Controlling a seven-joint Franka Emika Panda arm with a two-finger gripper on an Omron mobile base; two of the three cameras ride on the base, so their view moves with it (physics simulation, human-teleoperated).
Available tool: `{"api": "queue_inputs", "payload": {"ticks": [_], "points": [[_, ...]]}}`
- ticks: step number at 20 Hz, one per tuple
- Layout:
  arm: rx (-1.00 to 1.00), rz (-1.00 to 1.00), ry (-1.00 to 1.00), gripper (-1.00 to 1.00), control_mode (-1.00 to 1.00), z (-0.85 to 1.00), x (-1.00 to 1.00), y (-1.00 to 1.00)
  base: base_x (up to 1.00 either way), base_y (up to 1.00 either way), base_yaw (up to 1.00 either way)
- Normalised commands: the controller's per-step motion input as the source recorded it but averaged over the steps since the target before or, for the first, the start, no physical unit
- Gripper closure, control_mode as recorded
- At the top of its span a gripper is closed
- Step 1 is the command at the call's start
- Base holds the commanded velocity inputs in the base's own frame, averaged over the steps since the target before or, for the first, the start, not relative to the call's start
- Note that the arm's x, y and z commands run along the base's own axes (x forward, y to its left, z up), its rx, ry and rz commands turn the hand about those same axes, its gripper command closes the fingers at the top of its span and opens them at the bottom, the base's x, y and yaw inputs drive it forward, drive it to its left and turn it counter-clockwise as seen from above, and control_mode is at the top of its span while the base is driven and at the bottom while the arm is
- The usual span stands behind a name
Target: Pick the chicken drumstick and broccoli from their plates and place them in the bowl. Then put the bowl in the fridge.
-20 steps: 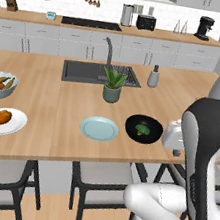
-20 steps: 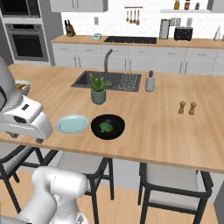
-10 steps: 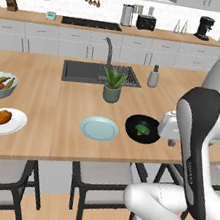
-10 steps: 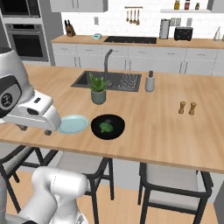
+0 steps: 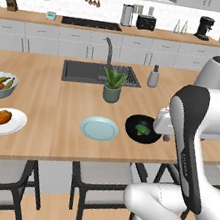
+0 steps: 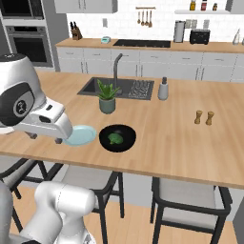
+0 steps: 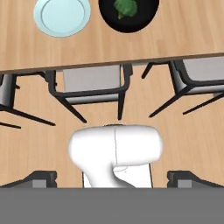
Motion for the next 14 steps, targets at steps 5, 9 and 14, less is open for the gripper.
{"api": "queue_inputs", "payload": {"ticks": [5,9,14], "points": [[0.0,0.0,0.0,-1.0,1.0,0.0,0.0,0.0,0.26,0.33,0.0],[0.0,0.0,0.0,-1.0,1.0,0.0,0.0,0.0,0.23,0.62,0.0],[0.0,0.0,0.0,-1.0,1.0,0.0,0.0,0.0,0.29,0.57,0.0]]}}
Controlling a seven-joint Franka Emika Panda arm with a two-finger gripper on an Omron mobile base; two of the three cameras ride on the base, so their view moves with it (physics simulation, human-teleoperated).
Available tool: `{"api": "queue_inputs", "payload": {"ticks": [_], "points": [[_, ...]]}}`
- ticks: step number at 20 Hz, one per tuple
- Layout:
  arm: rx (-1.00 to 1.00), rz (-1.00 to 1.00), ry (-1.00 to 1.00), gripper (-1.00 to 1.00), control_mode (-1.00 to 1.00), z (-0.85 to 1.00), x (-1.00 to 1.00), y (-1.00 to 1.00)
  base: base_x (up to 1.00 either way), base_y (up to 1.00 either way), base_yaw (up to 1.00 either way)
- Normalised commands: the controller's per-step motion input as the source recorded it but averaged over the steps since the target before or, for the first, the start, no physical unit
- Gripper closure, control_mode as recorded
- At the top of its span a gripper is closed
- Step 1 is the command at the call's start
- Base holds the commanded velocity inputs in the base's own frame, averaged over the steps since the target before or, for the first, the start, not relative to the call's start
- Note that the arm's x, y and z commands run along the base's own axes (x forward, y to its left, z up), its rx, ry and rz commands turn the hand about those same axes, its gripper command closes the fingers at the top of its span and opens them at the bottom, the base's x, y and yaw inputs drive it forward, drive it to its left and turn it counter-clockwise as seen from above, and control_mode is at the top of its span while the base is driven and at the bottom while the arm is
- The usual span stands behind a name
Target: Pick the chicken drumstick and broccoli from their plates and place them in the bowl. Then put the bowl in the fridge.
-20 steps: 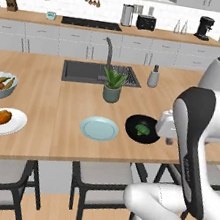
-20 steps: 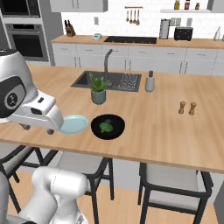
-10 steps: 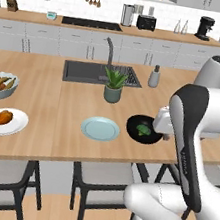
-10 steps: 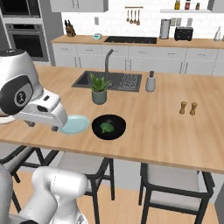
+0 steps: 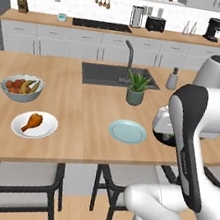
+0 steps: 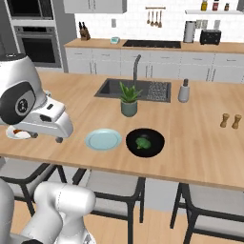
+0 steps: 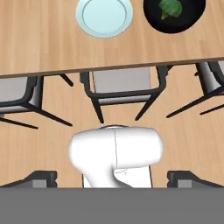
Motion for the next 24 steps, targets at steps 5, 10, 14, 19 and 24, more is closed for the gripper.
{"api": "queue_inputs", "payload": {"ticks": [5,10,14,19,24], "points": [[0.0,0.0,0.0,-1.0,1.0,0.0,0.0,0.0,0.41,0.13,-0.02],[0.0,0.0,0.0,-1.0,1.0,0.0,0.0,0.0,0.35,0.31,-0.04],[0.0,0.0,0.0,-1.0,1.0,0.0,0.0,0.0,0.0,0.49,-0.03],[0.0,0.0,0.0,-1.0,1.0,0.0,0.0,0.0,0.0,0.54,0.0],[0.0,0.0,0.0,-1.0,1.0,0.0,0.0,0.0,0.12,0.44,0.0]]}}
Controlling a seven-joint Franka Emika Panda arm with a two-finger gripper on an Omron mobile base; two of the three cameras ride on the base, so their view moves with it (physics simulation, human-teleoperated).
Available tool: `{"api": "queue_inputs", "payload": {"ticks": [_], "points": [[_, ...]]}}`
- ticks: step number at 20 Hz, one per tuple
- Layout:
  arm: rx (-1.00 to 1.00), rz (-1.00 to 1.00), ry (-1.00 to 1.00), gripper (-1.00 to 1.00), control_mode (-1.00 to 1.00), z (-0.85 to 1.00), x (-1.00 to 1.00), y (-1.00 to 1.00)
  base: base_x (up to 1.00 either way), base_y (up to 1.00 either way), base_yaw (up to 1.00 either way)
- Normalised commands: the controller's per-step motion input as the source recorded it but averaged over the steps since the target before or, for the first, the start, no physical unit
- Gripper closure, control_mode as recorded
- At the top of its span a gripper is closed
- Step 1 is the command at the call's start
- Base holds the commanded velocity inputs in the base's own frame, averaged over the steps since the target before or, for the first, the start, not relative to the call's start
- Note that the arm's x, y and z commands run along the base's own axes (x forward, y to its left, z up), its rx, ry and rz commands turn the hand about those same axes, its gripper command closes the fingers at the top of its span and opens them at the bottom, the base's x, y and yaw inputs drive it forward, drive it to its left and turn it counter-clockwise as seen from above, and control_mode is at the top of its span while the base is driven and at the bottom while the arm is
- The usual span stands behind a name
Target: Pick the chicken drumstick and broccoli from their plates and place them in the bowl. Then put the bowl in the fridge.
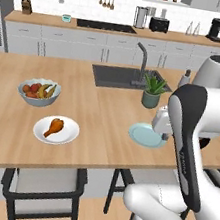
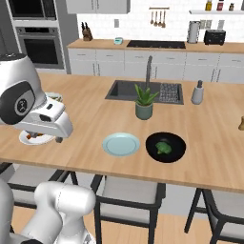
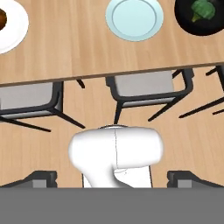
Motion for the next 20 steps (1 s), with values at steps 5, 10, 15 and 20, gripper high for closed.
{"api": "queue_inputs", "payload": {"ticks": [5,10,15,20], "points": [[0.0,0.0,0.0,-1.0,1.0,0.0,0.0,0.0,0.39,-0.07,0.0],[0.0,0.0,0.0,-1.0,-1.0,0.0,0.07,0.0,0.33,-0.05,0.0],[0.0,0.0,0.0,-1.0,-1.0,-0.1,0.74,0.42,0.0,0.0,0.0],[0.0,0.0,0.0,-1.0,-1.0,-0.15,0.97,0.66,0.0,0.0,0.0]]}}
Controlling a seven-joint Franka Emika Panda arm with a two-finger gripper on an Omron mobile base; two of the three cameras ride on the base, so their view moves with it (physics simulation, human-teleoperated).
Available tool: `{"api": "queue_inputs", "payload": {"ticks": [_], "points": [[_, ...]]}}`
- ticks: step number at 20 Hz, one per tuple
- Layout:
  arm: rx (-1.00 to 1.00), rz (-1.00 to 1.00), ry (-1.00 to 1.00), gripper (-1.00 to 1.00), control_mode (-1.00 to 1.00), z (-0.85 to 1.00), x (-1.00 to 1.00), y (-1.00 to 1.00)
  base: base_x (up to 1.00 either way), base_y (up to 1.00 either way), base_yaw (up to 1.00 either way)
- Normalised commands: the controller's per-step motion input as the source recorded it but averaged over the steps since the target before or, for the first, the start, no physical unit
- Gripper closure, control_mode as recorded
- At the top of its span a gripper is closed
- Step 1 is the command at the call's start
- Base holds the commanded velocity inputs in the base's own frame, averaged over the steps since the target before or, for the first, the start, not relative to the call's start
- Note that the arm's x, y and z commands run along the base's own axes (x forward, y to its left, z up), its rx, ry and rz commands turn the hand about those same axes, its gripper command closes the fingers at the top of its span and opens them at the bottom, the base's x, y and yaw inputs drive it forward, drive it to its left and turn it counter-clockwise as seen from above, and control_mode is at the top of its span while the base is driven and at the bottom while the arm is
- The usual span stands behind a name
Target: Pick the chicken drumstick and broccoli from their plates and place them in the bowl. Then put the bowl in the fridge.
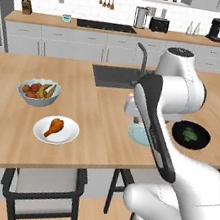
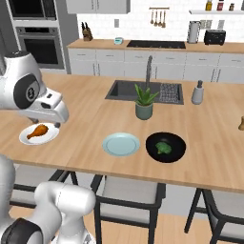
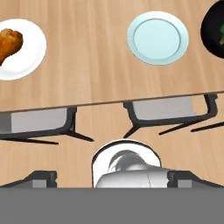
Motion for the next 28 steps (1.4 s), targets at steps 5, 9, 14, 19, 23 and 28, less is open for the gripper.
{"api": "queue_inputs", "payload": {"ticks": [5,9,14,19,23,28], "points": [[0.0,0.0,0.0,-1.0,-1.0,-0.08,1.0,0.57,0.0,0.0,0.0],[0.0,0.0,0.01,-1.0,-1.0,-0.31,0.96,0.68,0.0,0.0,0.0],[0.0,-0.03,0.0,-1.0,-1.0,-0.62,0.75,0.71,0.0,0.0,0.0],[0.04,-0.14,0.0,-1.0,-1.0,-0.75,0.49,0.61,0.0,0.0,0.0],[0.0,-0.15,0.0,-1.0,-1.0,-0.65,0.57,0.65,0.0,0.0,0.0],[0.0,-0.02,0.0,-1.0,-1.0,-0.41,0.53,0.35,0.0,0.0,0.0]]}}
